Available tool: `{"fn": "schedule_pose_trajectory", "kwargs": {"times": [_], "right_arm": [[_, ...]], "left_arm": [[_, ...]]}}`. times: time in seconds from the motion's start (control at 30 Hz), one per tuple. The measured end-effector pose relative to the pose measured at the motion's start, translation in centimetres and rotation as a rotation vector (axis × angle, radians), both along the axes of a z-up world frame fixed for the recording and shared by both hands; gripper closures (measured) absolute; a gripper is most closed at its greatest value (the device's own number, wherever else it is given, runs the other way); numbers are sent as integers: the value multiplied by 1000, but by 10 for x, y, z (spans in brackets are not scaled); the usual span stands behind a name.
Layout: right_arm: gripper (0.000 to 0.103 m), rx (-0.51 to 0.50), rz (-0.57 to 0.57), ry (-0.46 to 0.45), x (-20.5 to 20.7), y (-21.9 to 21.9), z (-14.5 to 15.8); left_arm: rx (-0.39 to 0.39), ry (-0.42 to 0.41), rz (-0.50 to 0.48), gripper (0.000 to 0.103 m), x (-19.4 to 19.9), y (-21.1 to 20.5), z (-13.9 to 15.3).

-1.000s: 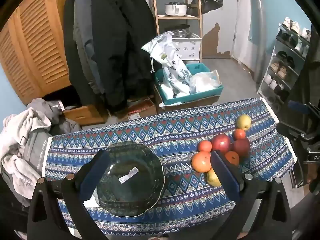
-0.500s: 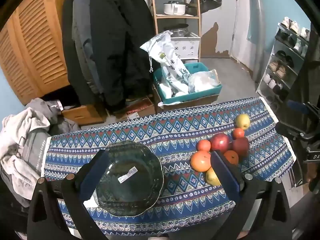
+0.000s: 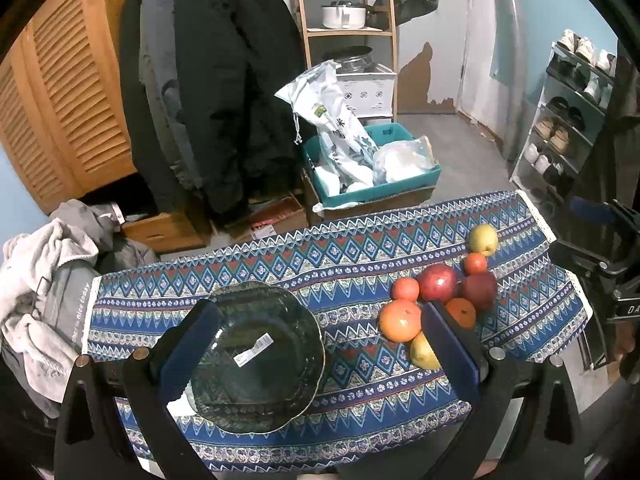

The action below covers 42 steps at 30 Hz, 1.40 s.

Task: Organize fruits

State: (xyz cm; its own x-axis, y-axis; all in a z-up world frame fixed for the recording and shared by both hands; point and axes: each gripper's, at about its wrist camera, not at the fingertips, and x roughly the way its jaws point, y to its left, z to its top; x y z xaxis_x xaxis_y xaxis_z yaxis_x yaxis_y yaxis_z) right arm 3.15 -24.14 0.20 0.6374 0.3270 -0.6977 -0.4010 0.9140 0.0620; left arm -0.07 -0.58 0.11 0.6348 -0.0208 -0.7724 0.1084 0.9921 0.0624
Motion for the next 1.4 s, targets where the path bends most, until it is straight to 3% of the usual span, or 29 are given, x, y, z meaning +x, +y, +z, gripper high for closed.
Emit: {"fn": "schedule_pose_trajectory", "kwargs": {"times": [1.4], "right_arm": [[2,1,-1,13,-3,2,-6]], "left_arm": [[3,3,-12,1,-4,-4,0]]}}
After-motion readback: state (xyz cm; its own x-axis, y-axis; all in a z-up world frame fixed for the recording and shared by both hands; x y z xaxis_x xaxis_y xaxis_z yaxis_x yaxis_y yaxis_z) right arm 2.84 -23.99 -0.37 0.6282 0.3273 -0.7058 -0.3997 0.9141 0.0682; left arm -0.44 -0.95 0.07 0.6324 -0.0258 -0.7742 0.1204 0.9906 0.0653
